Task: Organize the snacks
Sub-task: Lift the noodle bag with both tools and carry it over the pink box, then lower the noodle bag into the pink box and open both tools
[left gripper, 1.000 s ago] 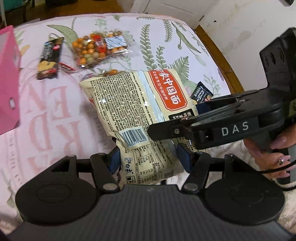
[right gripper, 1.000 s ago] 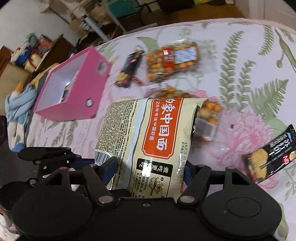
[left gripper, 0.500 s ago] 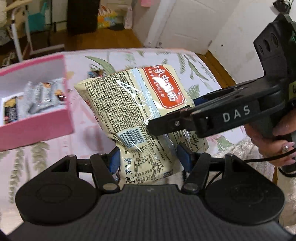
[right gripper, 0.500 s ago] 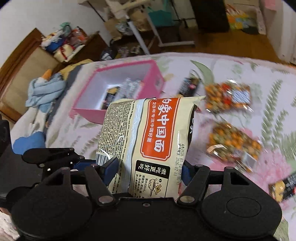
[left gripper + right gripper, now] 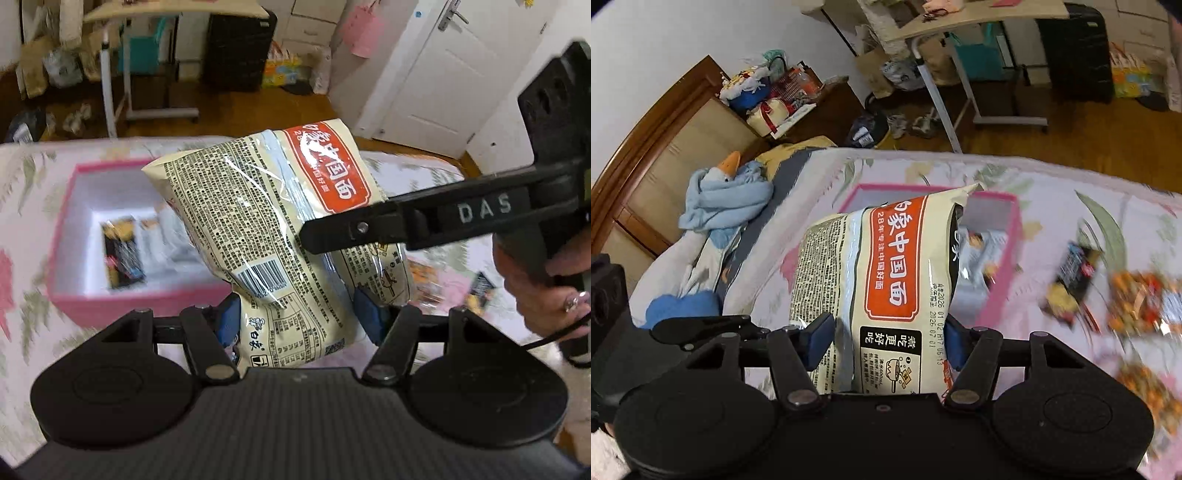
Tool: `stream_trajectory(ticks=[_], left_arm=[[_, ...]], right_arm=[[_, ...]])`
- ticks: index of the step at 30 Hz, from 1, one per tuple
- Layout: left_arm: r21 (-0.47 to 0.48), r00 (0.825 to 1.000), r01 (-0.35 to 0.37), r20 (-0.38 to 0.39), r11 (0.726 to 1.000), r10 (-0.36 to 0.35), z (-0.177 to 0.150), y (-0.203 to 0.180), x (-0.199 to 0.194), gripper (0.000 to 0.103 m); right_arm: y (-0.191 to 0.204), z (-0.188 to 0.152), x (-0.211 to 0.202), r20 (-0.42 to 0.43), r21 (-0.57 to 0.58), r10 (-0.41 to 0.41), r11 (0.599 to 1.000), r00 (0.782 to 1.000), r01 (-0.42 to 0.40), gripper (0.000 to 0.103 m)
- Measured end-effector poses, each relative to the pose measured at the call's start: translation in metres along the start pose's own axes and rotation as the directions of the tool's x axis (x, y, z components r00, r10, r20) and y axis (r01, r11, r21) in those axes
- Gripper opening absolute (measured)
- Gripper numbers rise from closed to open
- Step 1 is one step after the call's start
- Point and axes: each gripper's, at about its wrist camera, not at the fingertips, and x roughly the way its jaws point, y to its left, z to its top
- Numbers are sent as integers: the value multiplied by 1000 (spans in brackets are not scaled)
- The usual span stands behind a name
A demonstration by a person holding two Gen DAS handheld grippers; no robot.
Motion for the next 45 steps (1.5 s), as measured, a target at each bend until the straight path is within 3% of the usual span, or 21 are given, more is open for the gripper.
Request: stream_trajectory(ticks=[14,23,27,31,34,37,45], left_arm=[[-111,998,-58,-36,992,54,47,150,74,64],[-84,988,-105,-125,991,94,47,197,113,65],[-63,977,-179,-126,982,171,40,201,121,69],[-28,961,-250,-130,968,244,30,190,118,69],[44,926,-370,-70,928,372,23,170,108,70],[71,907,-418,-21,906,420,20,156,93,70],[7,948,-319,7,948,319,19,120,27,70]], right_arm=[[-3,68,146,-13,70,1,998,1000,0,66],[-20,60,214,-92,225,27,974,995,-5,66],[-21,50,234,-152,270,52,963,987,-9,67],[-19,43,225,-178,255,62,967,982,-14,68],[-15,44,196,-135,186,35,983,990,-9,74],[-9,42,163,-111,110,16,994,994,-4,74],[-11,14,45,-114,-108,-86,991,990,74,74]])
